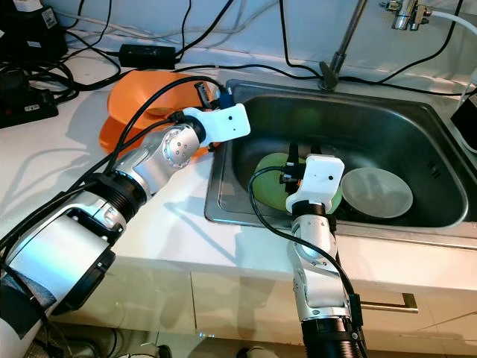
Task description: Kitchen organization
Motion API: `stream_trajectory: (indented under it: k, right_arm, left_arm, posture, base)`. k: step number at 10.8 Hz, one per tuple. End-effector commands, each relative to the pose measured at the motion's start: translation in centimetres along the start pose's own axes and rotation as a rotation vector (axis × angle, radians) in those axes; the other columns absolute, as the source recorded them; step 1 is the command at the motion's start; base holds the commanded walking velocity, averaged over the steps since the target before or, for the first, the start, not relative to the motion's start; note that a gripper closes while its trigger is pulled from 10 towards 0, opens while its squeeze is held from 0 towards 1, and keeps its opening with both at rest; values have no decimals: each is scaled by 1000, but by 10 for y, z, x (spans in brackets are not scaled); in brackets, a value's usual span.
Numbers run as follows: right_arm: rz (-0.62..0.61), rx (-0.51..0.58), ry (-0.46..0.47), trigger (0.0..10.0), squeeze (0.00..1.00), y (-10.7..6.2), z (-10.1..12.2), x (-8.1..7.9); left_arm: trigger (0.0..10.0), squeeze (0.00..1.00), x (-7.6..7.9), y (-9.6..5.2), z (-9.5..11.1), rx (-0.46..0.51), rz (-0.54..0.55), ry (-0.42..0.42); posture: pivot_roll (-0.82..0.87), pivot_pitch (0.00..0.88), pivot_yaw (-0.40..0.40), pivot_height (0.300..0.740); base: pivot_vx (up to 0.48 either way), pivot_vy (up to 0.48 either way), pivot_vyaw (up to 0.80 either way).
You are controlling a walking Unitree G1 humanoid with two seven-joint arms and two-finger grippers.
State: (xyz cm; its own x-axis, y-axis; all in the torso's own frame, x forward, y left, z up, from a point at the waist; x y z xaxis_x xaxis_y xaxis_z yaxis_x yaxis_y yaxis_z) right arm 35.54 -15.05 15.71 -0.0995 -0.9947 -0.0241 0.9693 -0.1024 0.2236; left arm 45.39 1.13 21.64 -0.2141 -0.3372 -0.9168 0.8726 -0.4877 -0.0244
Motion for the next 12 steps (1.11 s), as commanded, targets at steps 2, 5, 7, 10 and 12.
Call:
stream_trajectory:
  k: [2,5,7,10,12]
  right_arm:
    - [-16,-18,-7,10000,0,-2,-5,4]
    - [-8,-19,-3,10000,0,-1,-5,1]
    - [-2,-23,-1,10000,0,-1,-6,-1]
    - [-1,-14,-7,10000,0,2,-3,-1]
    - [-9,-8,-3,10000,1000,3,-1,2]
  left_arm:
    - [0,0,-27,1,11,40,88,87]
    - [0,0,-58,-5,29,132,213,114]
    - [2353,0,-92,-27,85,429,298,-191]
    - [10000,0,-95,-54,122,713,217,-606]
    - [10000,0,-92,-61,126,774,119,-852]
  posture:
    - [-39,42,-50,740]
    - [-31,39,-53,740]
    - [-28,40,-58,740]
    - [-34,46,-61,740]
    - [-37,50,-60,740]
  base:
    - [0,0,0]
    - [0,0,0]
    - [0,0,0]
    - [0,0,0]
    - [0,0,0]
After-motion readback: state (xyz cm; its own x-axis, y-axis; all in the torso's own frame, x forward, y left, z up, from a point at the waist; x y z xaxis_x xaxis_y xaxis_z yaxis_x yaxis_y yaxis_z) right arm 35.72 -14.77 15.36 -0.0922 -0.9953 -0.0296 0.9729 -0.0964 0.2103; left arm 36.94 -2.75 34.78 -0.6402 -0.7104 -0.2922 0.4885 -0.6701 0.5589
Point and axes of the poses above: a point about 5 cm out from each wrist's last joint towards the gripper, its own y axis pointing out of the wrist towards the gripper, its own z axis along the axis of the wrist's last joint, x = y × z, the point moved 6 cm from there along y, pointing out of the wrist towards the gripper, and after that the axes turned 1 degree about -y, right-handed, at the moved point
